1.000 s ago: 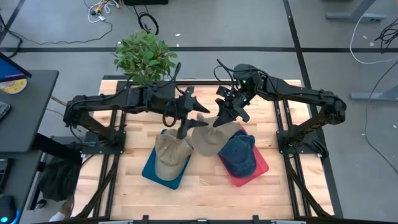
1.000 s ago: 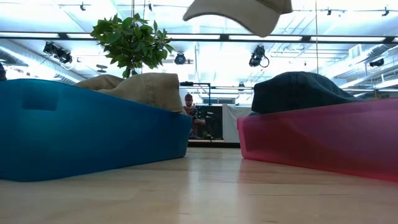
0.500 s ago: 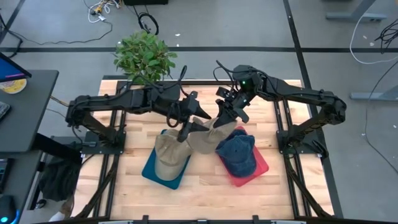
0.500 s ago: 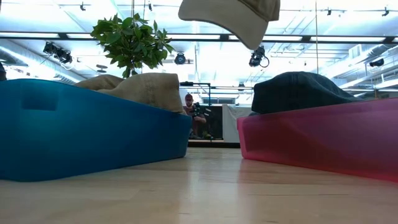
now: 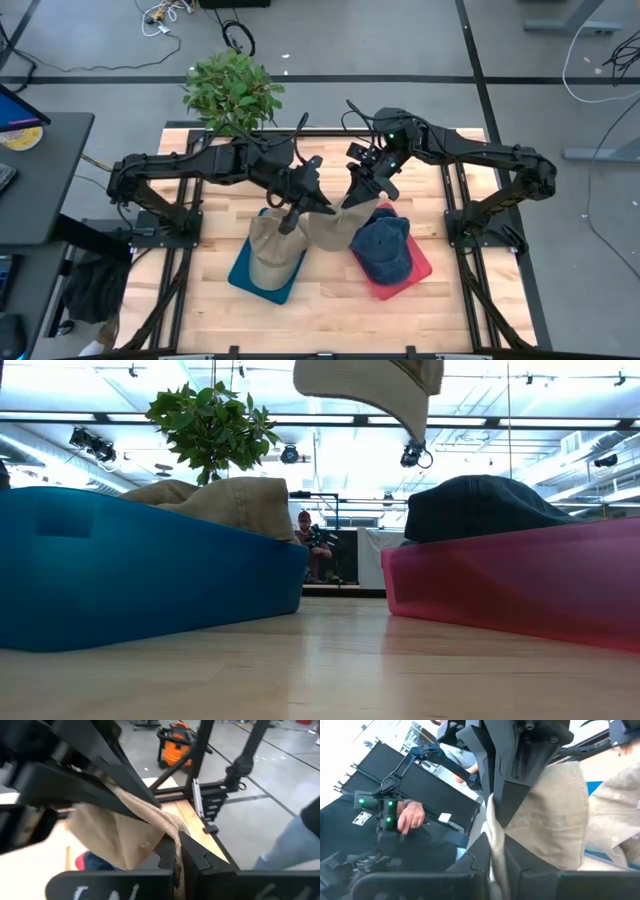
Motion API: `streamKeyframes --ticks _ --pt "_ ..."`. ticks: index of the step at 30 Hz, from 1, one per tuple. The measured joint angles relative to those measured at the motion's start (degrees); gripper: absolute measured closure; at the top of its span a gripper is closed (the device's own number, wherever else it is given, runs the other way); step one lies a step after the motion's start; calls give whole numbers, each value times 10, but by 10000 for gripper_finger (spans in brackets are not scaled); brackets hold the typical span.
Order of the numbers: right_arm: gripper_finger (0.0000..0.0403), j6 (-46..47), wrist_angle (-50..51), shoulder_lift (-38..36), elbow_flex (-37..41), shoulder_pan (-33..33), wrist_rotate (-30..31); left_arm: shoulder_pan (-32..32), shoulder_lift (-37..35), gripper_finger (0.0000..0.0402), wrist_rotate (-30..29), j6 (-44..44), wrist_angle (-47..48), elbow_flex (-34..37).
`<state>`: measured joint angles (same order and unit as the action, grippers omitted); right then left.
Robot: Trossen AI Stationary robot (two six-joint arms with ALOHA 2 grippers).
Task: Pick & Place hat
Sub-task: Put the brown cap into the blue bin
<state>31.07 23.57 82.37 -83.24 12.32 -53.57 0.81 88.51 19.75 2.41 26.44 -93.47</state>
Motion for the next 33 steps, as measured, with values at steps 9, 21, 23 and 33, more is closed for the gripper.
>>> streamKeyframes --ticks 9,21,23,33 --pt "330 45 0 -1 0 -1 -46 23 -4 397 22 -1 74 0" --pt "209 45 8 -1 0 -1 -71 78 -63 399 39 -48 169 1" --pt "197 44 11 -1 0 -1 -71 95 -76 399 26 -59 194 1" --pt "185 45 14 -1 0 -1 -59 157 -98 400 -97 -108 263 2"
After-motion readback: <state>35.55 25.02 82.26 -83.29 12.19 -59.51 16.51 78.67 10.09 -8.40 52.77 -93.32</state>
